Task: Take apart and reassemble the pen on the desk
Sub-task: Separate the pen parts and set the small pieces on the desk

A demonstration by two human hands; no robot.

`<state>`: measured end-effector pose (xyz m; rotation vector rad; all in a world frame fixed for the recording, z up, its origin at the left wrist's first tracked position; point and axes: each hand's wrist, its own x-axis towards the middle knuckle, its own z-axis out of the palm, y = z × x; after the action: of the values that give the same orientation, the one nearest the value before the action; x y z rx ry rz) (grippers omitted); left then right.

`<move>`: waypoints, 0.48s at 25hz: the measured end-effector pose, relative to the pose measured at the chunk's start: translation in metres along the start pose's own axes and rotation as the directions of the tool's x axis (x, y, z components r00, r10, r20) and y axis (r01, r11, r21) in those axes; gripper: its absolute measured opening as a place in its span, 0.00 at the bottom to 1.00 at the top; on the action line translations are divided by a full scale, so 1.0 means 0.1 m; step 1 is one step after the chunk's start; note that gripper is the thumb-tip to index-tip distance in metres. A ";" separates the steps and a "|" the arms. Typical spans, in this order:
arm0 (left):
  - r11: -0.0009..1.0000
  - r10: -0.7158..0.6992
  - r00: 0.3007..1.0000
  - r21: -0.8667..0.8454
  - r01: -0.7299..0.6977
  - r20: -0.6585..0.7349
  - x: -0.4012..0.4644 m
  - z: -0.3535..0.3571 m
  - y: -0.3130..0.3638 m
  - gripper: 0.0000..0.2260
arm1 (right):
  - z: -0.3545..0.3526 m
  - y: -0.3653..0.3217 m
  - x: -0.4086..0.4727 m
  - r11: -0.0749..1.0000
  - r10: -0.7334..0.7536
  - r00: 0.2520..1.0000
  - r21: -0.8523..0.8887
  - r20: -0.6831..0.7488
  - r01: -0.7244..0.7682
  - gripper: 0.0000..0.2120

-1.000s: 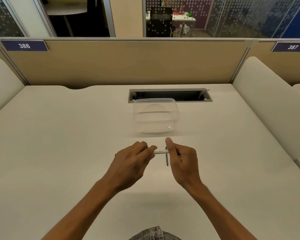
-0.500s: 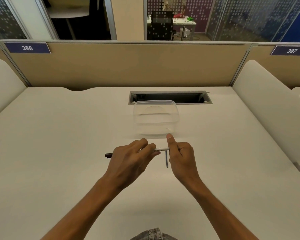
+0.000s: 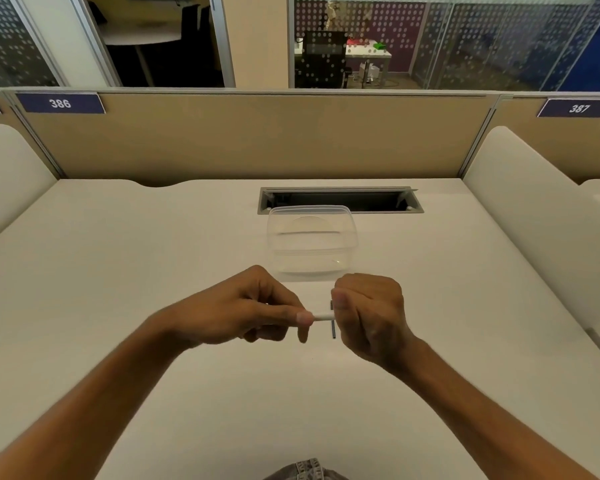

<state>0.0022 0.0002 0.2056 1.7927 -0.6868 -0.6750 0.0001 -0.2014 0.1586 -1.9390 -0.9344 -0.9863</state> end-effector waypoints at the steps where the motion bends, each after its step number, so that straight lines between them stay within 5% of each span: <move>1: 0.999 0.006 0.999 0.031 -0.005 -0.034 0.00 0.01 0.01 0.12 | -0.01 0.02 0.00 0.999 -0.018 1.000 -0.045 -0.002 0.018 0.29; 3: 0.988 0.069 0.974 0.147 -0.037 -0.216 0.01 0.07 0.02 0.12 | 0.01 0.02 0.02 0.993 0.093 0.995 -0.067 -0.026 -0.094 0.28; 5: 0.860 0.279 0.896 0.505 -0.072 -0.347 0.02 0.15 -0.02 0.13 | 0.06 -0.01 0.02 0.946 0.326 0.944 0.025 -0.049 -0.325 0.26; 6: 0.674 0.410 0.849 0.738 -0.035 -0.334 0.03 0.18 -0.06 0.13 | 0.09 -0.02 0.00 0.889 0.454 0.889 0.091 -0.053 -0.449 0.26; 8: 0.323 0.557 0.796 0.945 0.054 -0.236 0.05 0.20 -0.10 0.12 | 0.17 -0.03 -0.02 0.718 0.679 0.734 0.229 -0.024 -0.657 0.27; 12: 0.166 0.663 0.734 0.985 0.045 -0.146 0.10 0.19 -0.17 0.08 | 0.24 0.03 0.02 0.397 0.883 0.447 0.283 0.142 -0.873 0.25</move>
<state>-0.0029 -0.0143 0.1828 2.6244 -1.1641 0.9343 0.0110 -0.1814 0.1490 -1.7293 0.0857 -0.1763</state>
